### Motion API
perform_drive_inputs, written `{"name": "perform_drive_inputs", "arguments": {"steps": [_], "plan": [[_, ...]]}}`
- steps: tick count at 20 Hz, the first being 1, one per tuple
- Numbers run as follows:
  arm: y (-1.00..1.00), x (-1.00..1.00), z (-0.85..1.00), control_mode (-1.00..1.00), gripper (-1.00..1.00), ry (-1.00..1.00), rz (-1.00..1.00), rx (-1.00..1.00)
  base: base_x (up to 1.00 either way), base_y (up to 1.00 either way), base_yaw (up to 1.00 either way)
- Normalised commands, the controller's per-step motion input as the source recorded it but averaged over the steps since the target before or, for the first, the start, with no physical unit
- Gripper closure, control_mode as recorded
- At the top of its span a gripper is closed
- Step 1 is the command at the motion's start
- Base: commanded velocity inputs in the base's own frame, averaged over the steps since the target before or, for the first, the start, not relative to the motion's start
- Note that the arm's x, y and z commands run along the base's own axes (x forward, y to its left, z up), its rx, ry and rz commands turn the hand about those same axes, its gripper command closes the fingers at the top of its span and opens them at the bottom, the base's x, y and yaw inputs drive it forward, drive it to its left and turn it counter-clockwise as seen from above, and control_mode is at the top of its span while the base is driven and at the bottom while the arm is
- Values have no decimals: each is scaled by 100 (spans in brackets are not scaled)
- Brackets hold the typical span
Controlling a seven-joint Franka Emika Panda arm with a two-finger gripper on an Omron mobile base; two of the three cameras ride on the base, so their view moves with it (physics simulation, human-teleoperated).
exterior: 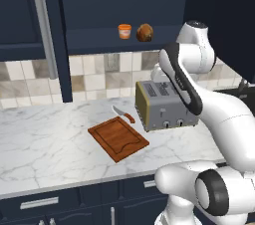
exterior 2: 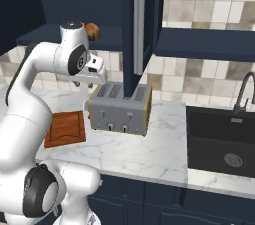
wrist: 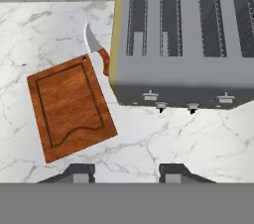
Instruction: Pick the bread, place it on the cutting board, pick the jam, place it on the counter, and close the cabinet.
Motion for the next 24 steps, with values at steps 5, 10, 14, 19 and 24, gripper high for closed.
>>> {"name": "perform_drive_inputs", "arguments": {"steps": [5, 10, 14, 19, 24], "plan": [[0, -13, 0, -100, -100, -8, 0, 0, 0, 0, 0], [0, -18, 0, -100, -100, -20, 1, -2, 0, 0, 0], [0, -18, 0, -100, -100, -28, 0, -6, 0, 0, 0], [0, -13, 0, -100, -100, -29, 0, -4, 0, 0, 0], [0, -1, 6, -100, -100, -20, 0, 0, 0, 0, 0]]}}
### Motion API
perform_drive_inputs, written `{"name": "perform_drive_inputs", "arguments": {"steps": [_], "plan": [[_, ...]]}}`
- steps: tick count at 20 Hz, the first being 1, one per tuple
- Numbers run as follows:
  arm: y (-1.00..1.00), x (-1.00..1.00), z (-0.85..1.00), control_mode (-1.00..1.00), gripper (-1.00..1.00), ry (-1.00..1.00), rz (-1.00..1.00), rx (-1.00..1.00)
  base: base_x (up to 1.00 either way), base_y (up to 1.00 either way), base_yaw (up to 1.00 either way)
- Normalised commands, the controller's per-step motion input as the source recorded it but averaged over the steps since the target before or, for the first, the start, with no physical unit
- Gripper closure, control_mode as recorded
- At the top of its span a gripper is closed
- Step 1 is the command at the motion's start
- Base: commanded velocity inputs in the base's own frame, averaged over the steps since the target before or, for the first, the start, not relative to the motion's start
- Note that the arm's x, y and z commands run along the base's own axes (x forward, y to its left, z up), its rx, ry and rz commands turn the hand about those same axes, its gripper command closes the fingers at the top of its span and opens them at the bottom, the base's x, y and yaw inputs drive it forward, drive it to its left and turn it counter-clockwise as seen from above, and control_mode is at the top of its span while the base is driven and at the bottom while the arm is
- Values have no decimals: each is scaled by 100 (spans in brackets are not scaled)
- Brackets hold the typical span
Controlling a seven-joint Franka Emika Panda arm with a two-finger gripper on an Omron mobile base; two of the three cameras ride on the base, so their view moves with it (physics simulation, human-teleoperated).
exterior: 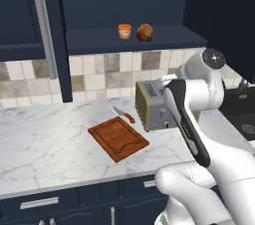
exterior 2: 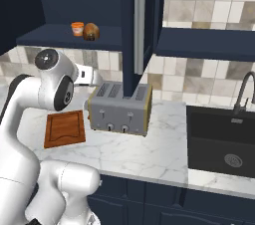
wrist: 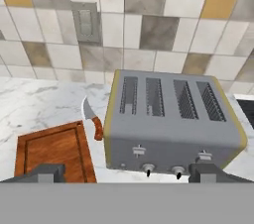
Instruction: Pick the bread, place it on the cutting board, pick the jam, place it on the counter, and close the cabinet.
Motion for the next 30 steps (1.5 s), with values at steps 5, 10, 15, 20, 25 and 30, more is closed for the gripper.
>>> {"name": "perform_drive_inputs", "arguments": {"steps": [5, 10, 15, 20, 25, 30], "plan": [[0, 0, 7, -100, -100, -17, 0, 0, 0, 0, 0], [0, 0, 20, -100, -100, -7, 0, 0, 0, 0, 0], [0, 0, 30, -100, -100, -1, 0, 0, 0, 0, 0], [0, 0, 31, -100, -100, -1, 0, 0, 0, 0, 0], [0, 0, 32, -100, -100, -2, 0, 0, 0, 0, 0], [0, -1, 29, -100, -100, 0, 0, 0, 0, 0, 0]]}}
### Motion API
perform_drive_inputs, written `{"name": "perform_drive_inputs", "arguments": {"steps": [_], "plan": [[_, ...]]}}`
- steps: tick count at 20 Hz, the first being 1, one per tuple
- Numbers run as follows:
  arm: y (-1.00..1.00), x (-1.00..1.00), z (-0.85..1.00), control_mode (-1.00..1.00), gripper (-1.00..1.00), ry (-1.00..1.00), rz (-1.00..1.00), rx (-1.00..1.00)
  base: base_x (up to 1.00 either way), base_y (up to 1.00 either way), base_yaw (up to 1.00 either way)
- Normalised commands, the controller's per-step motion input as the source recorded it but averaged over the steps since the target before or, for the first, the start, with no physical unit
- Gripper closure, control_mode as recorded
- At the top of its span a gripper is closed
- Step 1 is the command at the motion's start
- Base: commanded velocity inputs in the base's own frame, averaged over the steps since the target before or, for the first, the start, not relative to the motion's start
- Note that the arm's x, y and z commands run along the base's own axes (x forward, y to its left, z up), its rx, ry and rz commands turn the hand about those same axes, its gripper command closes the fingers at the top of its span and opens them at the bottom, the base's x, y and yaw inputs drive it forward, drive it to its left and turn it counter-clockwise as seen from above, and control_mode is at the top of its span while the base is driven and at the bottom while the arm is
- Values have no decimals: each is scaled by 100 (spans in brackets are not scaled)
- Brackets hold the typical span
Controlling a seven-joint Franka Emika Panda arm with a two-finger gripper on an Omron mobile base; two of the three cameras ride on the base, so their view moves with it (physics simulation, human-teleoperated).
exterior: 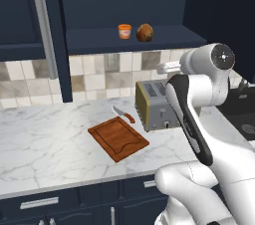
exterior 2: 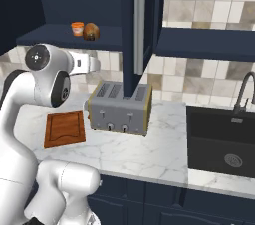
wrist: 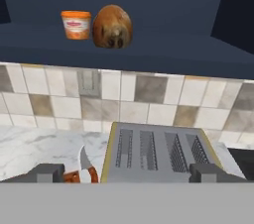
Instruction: Pick the bread, place it on the cutting board, pick the jam, place it on the counter, and close the cabinet.
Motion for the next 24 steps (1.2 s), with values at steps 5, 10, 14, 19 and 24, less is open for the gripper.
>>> {"name": "perform_drive_inputs", "arguments": {"steps": [5, 10, 14, 19, 24], "plan": [[0, 0, 26, -100, -100, -1, 0, 0, 0, 0, 0], [0, -1, 23, -100, -100, 0, 0, 0, 0, 0, 0], [0, 0, 27, -100, -100, 0, 0, 0, 0, 0, 0], [2, 0, 32, -100, -100, 0, 0, 2, 0, 0, 0], [2, 0, 27, -100, -100, 0, 0, 3, 0, 0, 0]]}}
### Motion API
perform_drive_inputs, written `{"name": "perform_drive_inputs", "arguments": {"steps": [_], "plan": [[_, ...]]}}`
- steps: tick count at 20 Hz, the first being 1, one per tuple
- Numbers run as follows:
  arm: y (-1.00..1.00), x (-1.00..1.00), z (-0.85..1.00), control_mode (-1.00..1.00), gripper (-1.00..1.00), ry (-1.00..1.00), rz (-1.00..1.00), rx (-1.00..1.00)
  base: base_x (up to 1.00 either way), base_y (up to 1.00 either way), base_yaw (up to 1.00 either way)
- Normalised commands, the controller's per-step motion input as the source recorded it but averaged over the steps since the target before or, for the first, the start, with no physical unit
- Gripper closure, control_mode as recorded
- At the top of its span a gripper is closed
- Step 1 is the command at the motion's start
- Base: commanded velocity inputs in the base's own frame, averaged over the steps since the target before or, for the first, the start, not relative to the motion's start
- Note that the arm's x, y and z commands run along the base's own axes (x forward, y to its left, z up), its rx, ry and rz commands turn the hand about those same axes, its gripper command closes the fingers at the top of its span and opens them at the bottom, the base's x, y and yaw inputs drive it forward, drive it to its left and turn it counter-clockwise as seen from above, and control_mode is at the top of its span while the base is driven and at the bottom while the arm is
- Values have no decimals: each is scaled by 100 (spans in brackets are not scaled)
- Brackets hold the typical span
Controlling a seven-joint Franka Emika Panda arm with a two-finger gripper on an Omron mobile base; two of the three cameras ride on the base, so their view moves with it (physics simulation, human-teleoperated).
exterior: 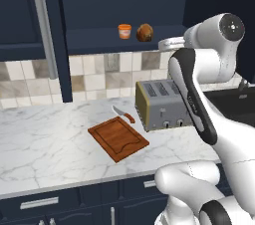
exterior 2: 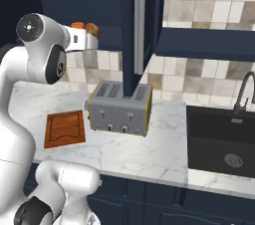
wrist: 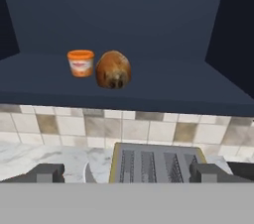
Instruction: Pick the bread, place it on the cutting board, pick the jam, place it on the counter, and close the cabinet.
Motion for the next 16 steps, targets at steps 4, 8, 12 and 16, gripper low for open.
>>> {"name": "perform_drive_inputs", "arguments": {"steps": [4, 8, 12, 16], "plan": [[8, 0, 15, -100, -100, 0, 0, 0, 0, 0, 0], [16, 0, 14, -100, -100, 0, 0, 0, 0, 0, 0], [7, 6, 1, -100, -100, 0, 0, 0, 0, 0, 0], [0, 6, 0, -100, -100, 0, 0, 0, 0, 0, 0]]}}
